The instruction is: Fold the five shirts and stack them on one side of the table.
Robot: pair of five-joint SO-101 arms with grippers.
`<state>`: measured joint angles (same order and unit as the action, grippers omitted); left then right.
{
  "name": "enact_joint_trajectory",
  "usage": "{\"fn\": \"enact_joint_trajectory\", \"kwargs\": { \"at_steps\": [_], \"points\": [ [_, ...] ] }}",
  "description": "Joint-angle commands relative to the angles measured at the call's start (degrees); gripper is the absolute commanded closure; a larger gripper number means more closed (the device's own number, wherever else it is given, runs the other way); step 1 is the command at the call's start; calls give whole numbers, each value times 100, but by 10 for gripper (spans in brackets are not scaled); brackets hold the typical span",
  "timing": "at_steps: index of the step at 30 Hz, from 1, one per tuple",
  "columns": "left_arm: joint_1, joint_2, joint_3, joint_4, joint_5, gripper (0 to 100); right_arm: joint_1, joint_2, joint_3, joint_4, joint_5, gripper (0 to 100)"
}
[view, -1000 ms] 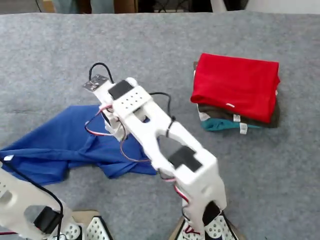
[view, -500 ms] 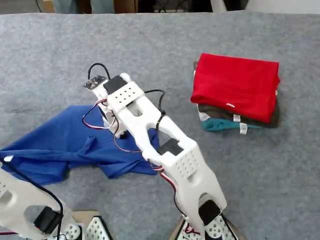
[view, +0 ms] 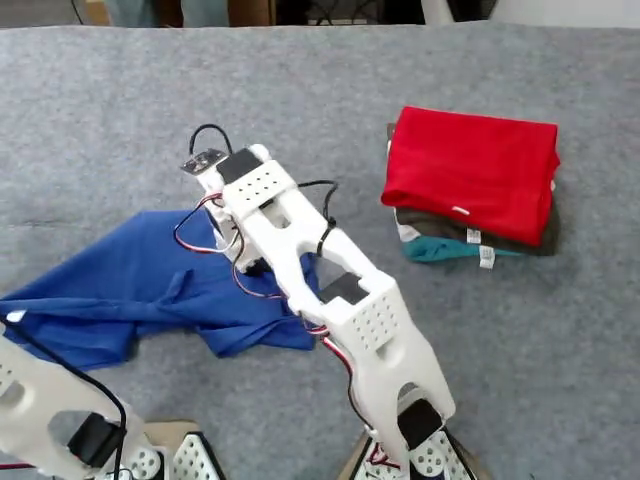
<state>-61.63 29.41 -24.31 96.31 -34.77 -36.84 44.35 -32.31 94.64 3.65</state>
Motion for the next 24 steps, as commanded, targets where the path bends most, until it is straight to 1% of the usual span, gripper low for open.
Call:
{"fn": "enact_joint_trajectory", "kwargs": {
  "at_steps": [1,8,11,15,18,21,24],
  "points": [
    [136,-158,180,-167,-44,971,158,-567,-602,193,-53,977],
    [444,-730,488,-132,-35,971,158,-1833,-884,369,-53,977],
    [699,-1116,567,-123,26,971,158,-2422,-919,343,-53,977],
    [1191,-1899,295,26,756,971,149,-3363,-936,105,-9,977],
    [1631,-2637,-286,369,1064,971,158,-4207,-936,-273,-9,977],
    [2053,-3464,-927,448,1319,971,273,-5059,-936,-818,-9,978],
    [2264,-4246,-1437,448,1758,971,527,-5807,-936,-1451,-18,978]
  ]
}}
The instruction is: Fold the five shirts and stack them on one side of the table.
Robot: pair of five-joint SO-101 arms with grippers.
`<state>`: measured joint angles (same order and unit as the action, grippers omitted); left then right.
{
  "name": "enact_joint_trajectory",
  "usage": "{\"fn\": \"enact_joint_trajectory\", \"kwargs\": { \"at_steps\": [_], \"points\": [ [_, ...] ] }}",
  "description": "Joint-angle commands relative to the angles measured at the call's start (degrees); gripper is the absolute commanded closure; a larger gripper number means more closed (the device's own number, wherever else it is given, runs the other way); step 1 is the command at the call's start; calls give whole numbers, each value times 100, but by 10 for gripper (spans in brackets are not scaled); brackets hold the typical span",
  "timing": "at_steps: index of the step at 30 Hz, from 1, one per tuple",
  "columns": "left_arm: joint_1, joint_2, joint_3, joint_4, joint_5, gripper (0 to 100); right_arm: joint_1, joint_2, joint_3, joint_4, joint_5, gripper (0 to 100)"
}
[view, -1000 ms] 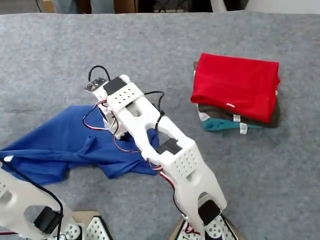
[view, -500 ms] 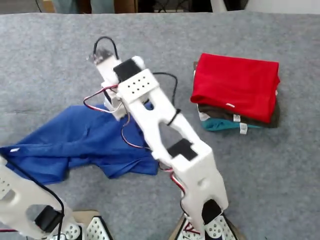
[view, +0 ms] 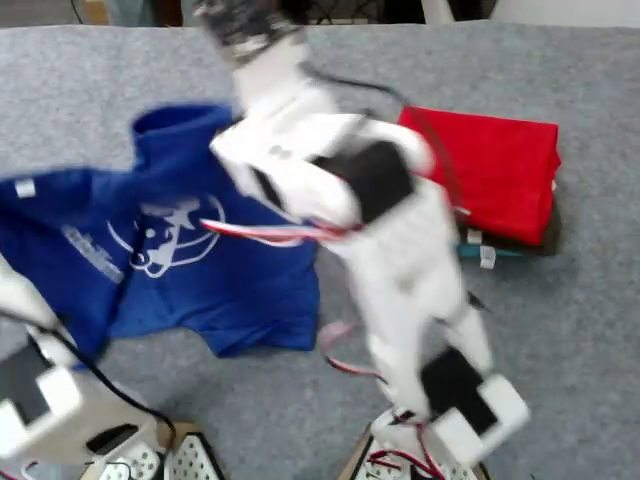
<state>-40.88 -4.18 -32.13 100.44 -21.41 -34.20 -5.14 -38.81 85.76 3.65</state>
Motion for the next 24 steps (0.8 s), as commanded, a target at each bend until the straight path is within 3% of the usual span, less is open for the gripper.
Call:
{"fn": "enact_joint_trajectory", "kwargs": {
  "at_steps": [1,10,19,24],
  "points": [
    [198,-1134,-769,35,571,971,360,-1095,-286,-756,-18,982],
    [180,-2831,-1209,35,1451,971,475,-2475,-277,-1978,-18,985],
    [171,-3991,-1244,35,1495,971,466,-2993,-286,-2409,-26,985],
    [-374,-4273,-1244,26,1495,971,466,-3090,-681,-2356,-44,985]
  ]
}}
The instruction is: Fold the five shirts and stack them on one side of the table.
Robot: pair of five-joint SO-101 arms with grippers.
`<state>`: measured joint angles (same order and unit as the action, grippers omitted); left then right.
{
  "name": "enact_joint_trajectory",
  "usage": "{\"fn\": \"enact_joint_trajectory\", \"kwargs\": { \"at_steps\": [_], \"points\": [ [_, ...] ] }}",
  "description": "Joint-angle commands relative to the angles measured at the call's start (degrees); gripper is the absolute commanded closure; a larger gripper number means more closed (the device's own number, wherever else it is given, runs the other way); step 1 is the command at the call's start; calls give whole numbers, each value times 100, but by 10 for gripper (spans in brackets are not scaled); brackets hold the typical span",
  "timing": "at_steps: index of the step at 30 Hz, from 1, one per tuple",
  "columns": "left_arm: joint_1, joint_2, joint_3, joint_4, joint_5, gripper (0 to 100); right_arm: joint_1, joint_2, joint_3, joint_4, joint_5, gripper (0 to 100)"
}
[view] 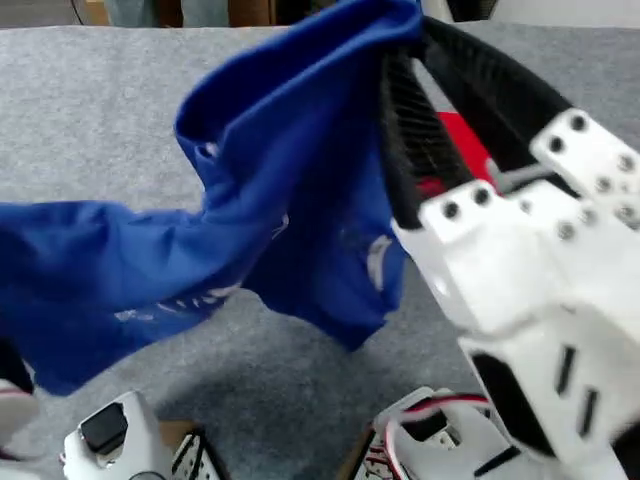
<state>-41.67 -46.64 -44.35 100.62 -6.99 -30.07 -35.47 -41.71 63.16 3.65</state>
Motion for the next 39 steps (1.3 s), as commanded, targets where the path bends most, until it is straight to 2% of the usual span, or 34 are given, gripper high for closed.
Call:
{"fn": "enact_joint_trajectory", "kwargs": {
  "at_steps": [1,9,15,18,20,23,26,31,33,35,37,39],
  "points": [
    [-426,-44,-22,9,53,971,53,-57,-497,-97,-44,985],
    [-725,-97,-13,9,9,971,53,-31,-1042,273,-18,985],
    [-664,-35,171,18,-211,971,53,330,-145,264,-9,985],
    [-655,-18,945,-62,-396,971,79,629,374,26,-9,985],
    [-646,-18,1842,-475,-457,971,141,857,752,-202,18,985],
    [-655,-35,3363,-1705,-440,971,299,1288,1402,-738,193,985],
    [-514,-18,4919,-3349,-431,971,457,1763,1974,-1495,193,985],
    [40,-18,7618,-7103,-431,971,475,2756,2325,-2743,193,985],
    [171,18,8347,-8651,-422,971,484,3204,2229,-3226,193,985],
    [312,211,8734,-9864,-422,971,492,3679,2026,-3596,193,985],
    [418,554,8760,-10470,-431,971,492,4163,1684,-3789,193,985],
    [479,1020,8567,-10655,-440,971,484,4664,1209,-3815,193,985]
  ]
}}
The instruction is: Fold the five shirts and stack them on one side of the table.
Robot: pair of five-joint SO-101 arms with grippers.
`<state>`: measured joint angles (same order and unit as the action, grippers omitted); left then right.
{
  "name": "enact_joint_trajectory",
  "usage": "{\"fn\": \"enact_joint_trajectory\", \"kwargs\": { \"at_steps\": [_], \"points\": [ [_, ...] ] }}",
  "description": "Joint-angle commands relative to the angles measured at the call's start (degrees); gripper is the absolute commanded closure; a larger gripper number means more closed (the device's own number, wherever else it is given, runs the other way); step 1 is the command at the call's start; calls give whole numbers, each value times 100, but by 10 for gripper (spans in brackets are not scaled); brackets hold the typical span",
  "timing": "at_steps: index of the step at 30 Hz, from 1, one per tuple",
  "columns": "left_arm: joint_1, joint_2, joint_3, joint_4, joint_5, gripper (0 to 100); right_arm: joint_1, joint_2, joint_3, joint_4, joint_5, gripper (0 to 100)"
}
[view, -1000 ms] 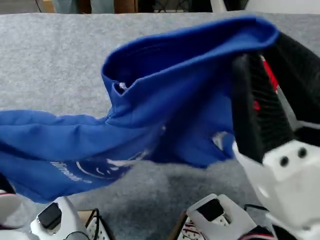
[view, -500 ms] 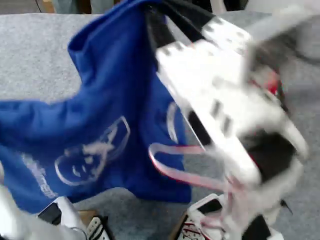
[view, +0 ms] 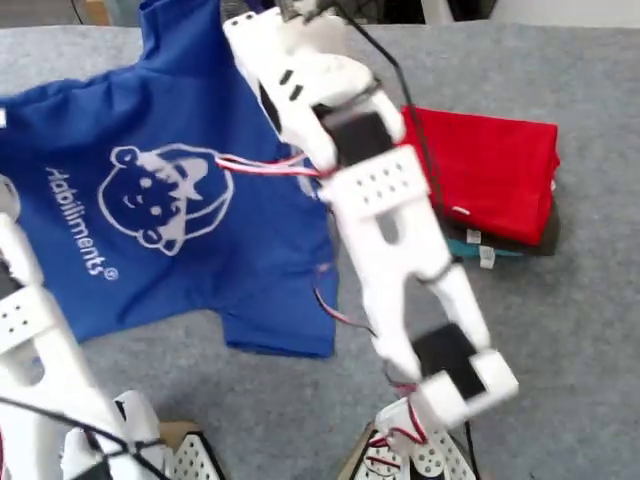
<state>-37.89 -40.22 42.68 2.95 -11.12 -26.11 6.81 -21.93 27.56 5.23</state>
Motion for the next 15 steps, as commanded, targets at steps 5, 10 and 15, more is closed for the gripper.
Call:
{"fn": "enact_joint_trajectory", "kwargs": {
  "at_steps": [5,10,15],
  "points": [
    [66,1723,-919,-888,-26,971,149,1657,-2105,-185,35,985],
    [75,2629,-1367,-888,-53,971,158,2466,-3451,835,18,985],
    [75,2936,-1297,-879,-53,971,158,3002,-4462,1846,44,985]
  ]
}}
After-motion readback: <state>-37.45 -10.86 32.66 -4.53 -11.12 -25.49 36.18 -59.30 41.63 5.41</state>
